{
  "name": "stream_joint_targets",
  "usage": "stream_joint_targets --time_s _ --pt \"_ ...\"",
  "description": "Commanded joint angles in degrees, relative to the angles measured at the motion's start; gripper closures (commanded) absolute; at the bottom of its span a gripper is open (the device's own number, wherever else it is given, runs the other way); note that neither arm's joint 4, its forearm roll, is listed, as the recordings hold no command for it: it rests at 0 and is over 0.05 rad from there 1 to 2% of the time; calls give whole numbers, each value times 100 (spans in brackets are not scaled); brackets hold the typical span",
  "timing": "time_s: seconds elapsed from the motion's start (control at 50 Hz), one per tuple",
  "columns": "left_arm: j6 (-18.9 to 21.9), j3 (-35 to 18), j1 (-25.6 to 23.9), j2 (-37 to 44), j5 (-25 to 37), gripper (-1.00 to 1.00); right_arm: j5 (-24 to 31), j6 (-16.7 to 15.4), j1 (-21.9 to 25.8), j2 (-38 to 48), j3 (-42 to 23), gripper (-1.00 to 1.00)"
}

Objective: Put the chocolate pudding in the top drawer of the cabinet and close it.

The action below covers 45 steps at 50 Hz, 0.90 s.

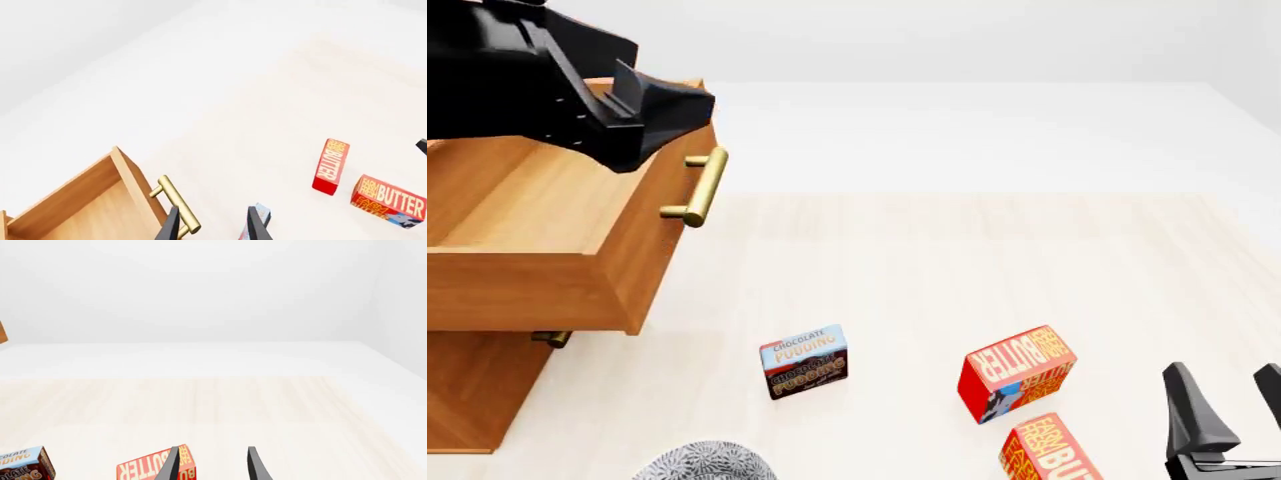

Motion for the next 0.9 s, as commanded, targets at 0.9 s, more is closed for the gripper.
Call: stream_joint_targets --time_s 0.9 --pt "-164 2071 -908 970 -2334 -100 0 1 -1 2 0 -100"
